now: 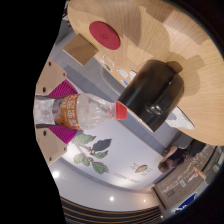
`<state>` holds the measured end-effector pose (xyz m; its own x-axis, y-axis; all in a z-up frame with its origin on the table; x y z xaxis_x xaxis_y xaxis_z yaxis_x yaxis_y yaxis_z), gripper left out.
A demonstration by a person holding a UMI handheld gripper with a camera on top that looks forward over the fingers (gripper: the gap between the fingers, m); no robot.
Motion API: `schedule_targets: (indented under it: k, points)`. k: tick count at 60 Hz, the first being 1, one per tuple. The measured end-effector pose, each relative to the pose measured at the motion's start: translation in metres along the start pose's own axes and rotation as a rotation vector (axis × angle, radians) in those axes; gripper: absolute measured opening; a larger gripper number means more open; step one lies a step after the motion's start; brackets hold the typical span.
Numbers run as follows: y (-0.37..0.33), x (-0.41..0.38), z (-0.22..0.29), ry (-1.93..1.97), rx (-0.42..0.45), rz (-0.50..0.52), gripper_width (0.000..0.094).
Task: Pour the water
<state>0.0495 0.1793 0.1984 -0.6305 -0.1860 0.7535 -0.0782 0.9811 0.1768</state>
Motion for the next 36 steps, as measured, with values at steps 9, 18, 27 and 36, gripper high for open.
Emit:
schedule_targets:
  k: [9, 18, 27, 36]
  points:
    - [0.0, 0.005, 0.001, 0.021, -0.008, 0.003, 0.0317]
    - [0.004, 0.028, -0.021, 0.506, -0.05, 0.021, 0.0315]
    - [0.016, 0.021, -0.007, 1.512, -0.058, 0.14, 0.0352]
    - [0.009, -0.008, 0.017, 2.108, 0.0, 0.276, 0.0351]
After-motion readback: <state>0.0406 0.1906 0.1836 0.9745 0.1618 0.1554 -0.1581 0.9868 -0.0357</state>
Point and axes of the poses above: the point between the fingertips, and its own axes, seen from behind it with the camera up: x to the right, z up, y forward, the way the camera looks, the point moved 2 cm from there along -y, backward, against the way the camera looks, and after that the axes turned 8 degrees about -x, right-handed, at the moved point
